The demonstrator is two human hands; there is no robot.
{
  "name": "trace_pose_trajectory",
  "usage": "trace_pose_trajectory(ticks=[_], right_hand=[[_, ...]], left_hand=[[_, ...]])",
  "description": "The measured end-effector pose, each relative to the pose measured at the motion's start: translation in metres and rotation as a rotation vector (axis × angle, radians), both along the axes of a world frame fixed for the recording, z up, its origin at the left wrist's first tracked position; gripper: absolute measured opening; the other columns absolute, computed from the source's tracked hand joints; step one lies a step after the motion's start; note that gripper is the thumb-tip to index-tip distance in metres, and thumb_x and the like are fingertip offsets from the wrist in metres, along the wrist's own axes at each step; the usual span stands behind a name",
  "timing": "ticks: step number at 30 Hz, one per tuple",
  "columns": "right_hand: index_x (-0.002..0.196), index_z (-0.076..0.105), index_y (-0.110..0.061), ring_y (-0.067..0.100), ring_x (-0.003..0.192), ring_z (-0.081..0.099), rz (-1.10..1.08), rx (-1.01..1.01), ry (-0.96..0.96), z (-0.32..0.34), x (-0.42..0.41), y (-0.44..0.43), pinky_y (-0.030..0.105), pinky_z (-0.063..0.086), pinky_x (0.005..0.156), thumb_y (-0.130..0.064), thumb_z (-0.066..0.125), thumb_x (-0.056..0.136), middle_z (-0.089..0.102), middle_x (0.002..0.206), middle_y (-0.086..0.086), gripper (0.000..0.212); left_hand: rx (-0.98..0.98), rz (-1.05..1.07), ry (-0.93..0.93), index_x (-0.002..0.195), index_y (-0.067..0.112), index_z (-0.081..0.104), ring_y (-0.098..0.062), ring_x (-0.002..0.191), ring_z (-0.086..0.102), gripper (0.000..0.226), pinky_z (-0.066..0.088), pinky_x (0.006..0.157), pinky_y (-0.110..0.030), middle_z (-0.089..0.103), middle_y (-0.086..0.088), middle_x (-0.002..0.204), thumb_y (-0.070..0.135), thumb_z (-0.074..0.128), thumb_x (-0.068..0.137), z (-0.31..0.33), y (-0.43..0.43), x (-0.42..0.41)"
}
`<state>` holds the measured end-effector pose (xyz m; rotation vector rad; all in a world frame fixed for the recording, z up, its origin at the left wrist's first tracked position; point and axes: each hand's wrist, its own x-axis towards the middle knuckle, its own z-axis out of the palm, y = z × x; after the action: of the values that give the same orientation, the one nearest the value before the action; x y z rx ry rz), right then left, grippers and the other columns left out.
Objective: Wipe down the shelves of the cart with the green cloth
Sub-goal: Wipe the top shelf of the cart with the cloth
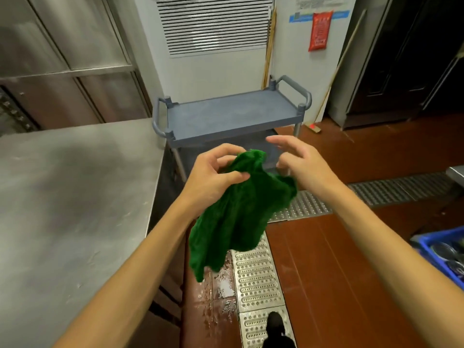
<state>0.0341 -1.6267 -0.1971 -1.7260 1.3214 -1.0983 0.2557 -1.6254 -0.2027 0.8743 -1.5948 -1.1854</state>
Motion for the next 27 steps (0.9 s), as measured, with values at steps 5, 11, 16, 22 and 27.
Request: trace_pose_trajectory(ticks=[5,11,16,22,27], right_hand=[[0.135,0.05,-0.037,0.003,0.12,0.055,0.437,-0.047,0.192,0.017,-0.008,-0.07,0.031,0.049,0.099,-0.018,0.079,0.077,0.06,0.127,-0.019,0.067],[0.121,0.063,-0.03,0.002,0.103,0.064,0.433,-0.206,0.267,0.024,-0.015,-0.156,0.037,0.054,0.088,-0.028,0.083,0.075,0.07,0.108,-0.015,0.05],[0.136,0.056,-0.027,0.009,0.102,0.064,0.278,-0.272,0.375,0.016,-0.02,-0.212,0.029,0.051,0.084,-0.033,0.077,0.078,0.071,0.11,-0.004,0.062],[0.096,0.073,-0.016,0.019,0.085,0.057,0.216,-0.459,0.325,0.018,-0.017,-0.259,0.037,0.047,0.075,-0.013,0.067,0.081,0.064,0.086,0.0,0.016],[0.098,0.072,-0.017,0.016,0.086,0.054,0.157,-0.441,0.285,0.015,-0.025,-0.303,0.027,0.042,0.074,0.003,0.058,0.073,0.061,0.091,0.001,0.035]], left_hand=[[-0.125,0.063,-0.159,0.103,0.0,0.068,-0.03,0.095,0.072,0.027,0.056,0.092,-0.045,0.075,-0.015,0.098,-0.01,0.072,0.078,0.015,-0.061,-0.038],[-0.298,0.194,-0.296,0.093,0.008,0.07,-0.017,0.093,0.072,0.02,0.056,0.089,-0.038,0.076,-0.005,0.093,-0.003,0.075,0.077,0.021,-0.137,-0.054],[-0.302,0.446,-0.32,0.093,0.023,0.069,-0.018,0.076,0.071,0.025,0.059,0.072,-0.046,0.072,0.002,0.09,0.027,0.085,0.074,0.005,-0.184,-0.055],[-0.116,0.429,-0.436,0.094,0.028,0.072,-0.025,0.076,0.068,0.043,0.054,0.072,-0.054,0.072,-0.006,0.08,0.068,0.058,0.083,-0.007,-0.231,-0.059],[0.007,0.264,-0.462,0.105,0.037,0.069,-0.022,0.087,0.072,0.04,0.059,0.078,-0.049,0.074,0.006,0.097,0.056,0.081,0.072,-0.023,-0.267,-0.05]])
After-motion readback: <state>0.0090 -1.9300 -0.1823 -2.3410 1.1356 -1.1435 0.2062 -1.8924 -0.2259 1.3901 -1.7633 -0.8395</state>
